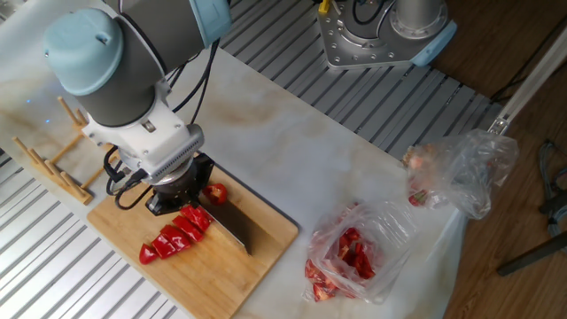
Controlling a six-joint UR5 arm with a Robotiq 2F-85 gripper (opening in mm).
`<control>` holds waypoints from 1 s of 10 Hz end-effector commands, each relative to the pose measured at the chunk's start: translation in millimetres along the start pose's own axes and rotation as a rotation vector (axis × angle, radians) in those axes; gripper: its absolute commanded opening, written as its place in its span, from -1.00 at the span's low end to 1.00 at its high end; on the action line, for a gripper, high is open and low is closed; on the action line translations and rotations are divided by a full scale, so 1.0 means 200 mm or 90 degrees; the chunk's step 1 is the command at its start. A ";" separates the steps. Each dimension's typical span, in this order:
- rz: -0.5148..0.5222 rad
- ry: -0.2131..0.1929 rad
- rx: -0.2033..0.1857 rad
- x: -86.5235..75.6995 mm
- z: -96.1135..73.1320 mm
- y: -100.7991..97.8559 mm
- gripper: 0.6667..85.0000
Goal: Chop the chili peppers
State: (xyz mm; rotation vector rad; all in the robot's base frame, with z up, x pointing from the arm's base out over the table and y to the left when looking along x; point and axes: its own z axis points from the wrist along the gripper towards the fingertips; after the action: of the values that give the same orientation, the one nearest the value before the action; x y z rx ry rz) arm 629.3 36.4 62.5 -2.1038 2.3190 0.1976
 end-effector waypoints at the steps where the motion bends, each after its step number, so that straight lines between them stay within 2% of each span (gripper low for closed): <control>1: 0.006 -0.003 -0.005 -0.04 -0.02 0.00 -0.98; 5: 0.015 0.009 -0.005 -0.04 0.01 0.01 -0.98; 8: 0.013 0.027 -0.006 -0.05 -0.03 0.00 -0.98; 10: 0.014 0.022 -0.011 -0.05 -0.03 0.00 -0.98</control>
State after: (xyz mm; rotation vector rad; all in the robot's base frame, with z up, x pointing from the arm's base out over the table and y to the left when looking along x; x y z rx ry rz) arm 629.6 42.7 65.8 -2.1167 2.3640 0.1698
